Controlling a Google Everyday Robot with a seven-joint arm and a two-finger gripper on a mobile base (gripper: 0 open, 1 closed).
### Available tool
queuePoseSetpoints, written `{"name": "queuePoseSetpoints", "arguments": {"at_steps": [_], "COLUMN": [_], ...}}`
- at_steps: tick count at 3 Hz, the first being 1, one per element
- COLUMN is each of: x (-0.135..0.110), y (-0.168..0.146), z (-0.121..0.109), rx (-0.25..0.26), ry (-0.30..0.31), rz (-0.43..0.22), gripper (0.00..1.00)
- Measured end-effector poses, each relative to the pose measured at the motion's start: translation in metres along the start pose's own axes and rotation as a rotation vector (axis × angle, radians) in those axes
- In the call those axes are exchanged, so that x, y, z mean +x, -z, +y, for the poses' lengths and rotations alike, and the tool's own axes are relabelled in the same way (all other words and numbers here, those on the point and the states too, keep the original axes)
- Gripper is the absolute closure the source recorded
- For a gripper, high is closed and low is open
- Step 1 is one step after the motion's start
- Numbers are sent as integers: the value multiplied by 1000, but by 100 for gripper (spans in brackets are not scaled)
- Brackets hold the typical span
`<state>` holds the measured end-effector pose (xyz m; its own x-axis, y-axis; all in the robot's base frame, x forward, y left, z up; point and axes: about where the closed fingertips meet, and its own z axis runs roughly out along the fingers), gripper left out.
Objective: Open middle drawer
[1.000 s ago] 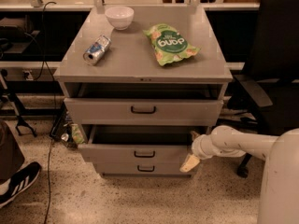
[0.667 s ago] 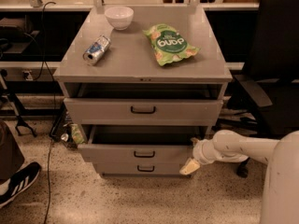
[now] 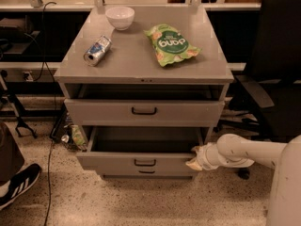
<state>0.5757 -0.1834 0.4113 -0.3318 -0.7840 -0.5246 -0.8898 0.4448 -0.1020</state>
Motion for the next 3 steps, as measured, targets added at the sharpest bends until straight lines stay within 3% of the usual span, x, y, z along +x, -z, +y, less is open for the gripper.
{"name": "queuePoseSetpoints", "arguments": {"at_steps": [1,2,3], "x": [-3,-3,-1], "y": [5,6,16], "z": [-1,-1,14], "rx": [0,0,18], "ry": [0,0,-21], "rz": [0,0,5], "gripper": [92,91,67]}}
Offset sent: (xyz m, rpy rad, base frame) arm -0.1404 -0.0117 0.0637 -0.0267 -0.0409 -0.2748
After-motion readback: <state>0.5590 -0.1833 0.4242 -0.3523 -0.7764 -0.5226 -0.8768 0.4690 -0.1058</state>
